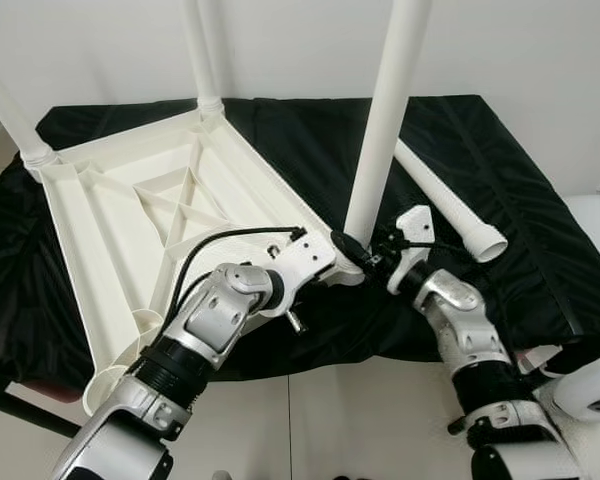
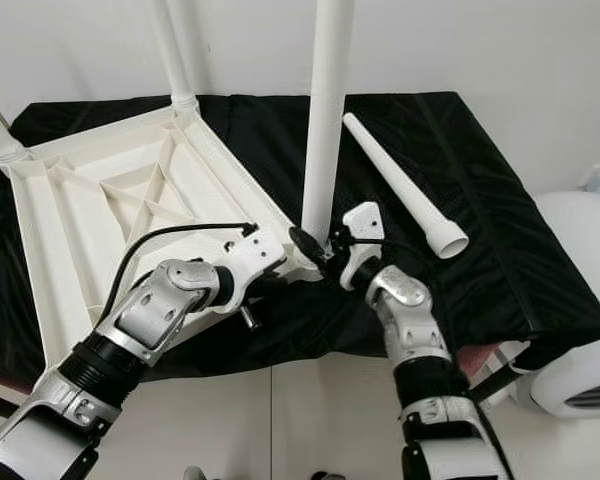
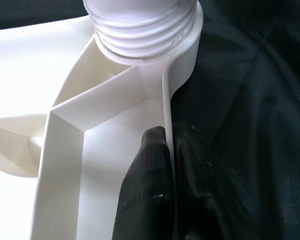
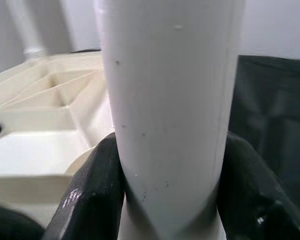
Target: Building children table
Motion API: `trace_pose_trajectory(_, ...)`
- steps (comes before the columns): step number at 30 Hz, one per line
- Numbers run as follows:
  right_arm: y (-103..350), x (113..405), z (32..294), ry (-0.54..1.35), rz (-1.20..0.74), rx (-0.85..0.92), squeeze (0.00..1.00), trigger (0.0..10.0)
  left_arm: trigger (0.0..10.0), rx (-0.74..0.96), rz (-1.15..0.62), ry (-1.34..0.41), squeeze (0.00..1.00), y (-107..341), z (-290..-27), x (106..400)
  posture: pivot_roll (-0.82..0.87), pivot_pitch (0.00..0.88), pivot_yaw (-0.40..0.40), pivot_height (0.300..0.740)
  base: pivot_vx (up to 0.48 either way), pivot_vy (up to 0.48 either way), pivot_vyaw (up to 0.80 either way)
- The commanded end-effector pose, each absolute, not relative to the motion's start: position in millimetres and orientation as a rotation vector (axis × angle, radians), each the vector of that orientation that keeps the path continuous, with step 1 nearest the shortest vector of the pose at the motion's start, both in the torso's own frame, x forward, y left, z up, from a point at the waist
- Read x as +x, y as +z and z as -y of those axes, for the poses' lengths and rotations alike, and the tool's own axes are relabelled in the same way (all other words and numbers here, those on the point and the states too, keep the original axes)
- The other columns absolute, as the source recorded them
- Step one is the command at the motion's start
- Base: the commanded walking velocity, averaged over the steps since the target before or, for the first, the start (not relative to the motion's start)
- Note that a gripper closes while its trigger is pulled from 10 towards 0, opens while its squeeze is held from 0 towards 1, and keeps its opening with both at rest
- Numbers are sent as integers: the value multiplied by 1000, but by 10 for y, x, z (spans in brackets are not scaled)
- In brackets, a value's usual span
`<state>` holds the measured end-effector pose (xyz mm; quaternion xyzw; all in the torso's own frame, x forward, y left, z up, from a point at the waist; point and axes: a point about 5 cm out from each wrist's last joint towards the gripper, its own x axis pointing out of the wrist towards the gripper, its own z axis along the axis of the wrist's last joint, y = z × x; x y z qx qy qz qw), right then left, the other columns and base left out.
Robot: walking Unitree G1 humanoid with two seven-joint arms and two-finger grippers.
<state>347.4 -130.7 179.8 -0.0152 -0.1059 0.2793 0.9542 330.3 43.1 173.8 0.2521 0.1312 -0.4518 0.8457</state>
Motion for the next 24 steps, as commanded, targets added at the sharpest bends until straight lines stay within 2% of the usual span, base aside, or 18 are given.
trace_pose_trajectory(1, 1851, 3469, 1344, 464, 229, 36, 0, 0, 10000, 543, -289, -935, 0, 1704, -436, 3301, -101, 125, 48, 740, 0, 0, 0)
trace_pose_trajectory(9, 1783, 3399, 1150, 269, 209, 65, 0, 0, 10000, 543, -293, -939, 0, 1697, -437, 3296, -110, 135, 47, 740, 0, 0, 0)
trace_pose_trajectory(11, 1721, 3357, 971, 192, 185, 67, 0, 0, 10000, 539, -292, -939, 0, 1704, -423, 3302, -109, 140, 44, 740, 0, 0, 0)
trace_pose_trajectory(21, 1711, 3268, 652, 126, 173, 86, 0, 0, 10000, 534, -289, -937, 0, 1713, -413, 3304, -101, 138, 38, 740, 0, 0, 0)
trace_pose_trajectory(24, 1721, 3256, 660, 108, 168, 102, 0, 0, 10000, 533, -289, -931, 0, 1721, -431, 3311, -96, 138, 36, 740, 0, 0, 0)
